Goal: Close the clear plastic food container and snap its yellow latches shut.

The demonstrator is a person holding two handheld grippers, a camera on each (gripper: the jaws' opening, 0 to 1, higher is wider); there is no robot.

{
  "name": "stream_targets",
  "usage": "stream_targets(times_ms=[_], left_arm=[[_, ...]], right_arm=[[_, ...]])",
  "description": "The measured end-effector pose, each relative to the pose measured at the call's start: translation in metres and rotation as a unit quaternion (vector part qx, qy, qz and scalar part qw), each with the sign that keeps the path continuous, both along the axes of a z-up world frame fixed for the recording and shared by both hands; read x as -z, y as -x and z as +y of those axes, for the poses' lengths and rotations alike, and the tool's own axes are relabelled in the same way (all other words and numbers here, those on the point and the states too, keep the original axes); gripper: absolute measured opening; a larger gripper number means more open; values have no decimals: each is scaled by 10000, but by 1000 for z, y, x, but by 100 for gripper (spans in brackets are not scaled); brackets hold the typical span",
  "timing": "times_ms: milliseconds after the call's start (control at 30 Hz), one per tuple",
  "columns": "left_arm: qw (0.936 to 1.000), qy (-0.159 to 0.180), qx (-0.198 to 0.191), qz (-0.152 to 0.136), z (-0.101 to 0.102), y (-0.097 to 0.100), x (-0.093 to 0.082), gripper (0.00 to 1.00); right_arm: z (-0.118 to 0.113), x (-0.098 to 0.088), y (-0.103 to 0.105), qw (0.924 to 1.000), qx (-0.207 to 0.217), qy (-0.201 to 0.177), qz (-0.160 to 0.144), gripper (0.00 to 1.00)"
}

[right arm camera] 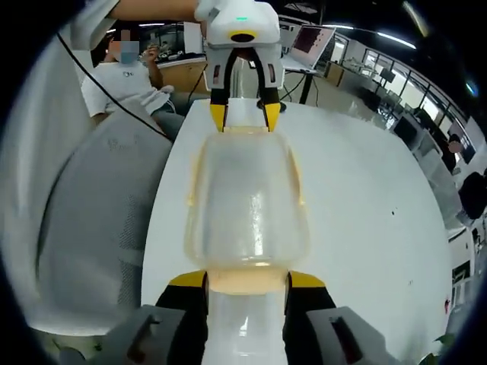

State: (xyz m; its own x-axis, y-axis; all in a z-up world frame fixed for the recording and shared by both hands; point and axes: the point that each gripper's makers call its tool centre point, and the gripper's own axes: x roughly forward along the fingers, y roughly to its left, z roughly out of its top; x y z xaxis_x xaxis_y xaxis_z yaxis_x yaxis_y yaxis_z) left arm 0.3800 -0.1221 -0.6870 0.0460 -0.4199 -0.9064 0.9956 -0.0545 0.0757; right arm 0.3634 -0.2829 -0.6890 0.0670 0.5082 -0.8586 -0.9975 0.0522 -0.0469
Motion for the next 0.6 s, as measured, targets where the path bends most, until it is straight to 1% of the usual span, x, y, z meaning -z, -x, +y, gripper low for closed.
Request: stream_targets(times_ms=[300,600], left_arm=[[10000,-20,73,-17,-33,-5,1,35],[9999,26,149,-18,-59,-11,3,35]], right_arm=[[-32,1,-2,10000,90,-33,21,36],[-57,5,-5,9998,204,-16,87,36]])
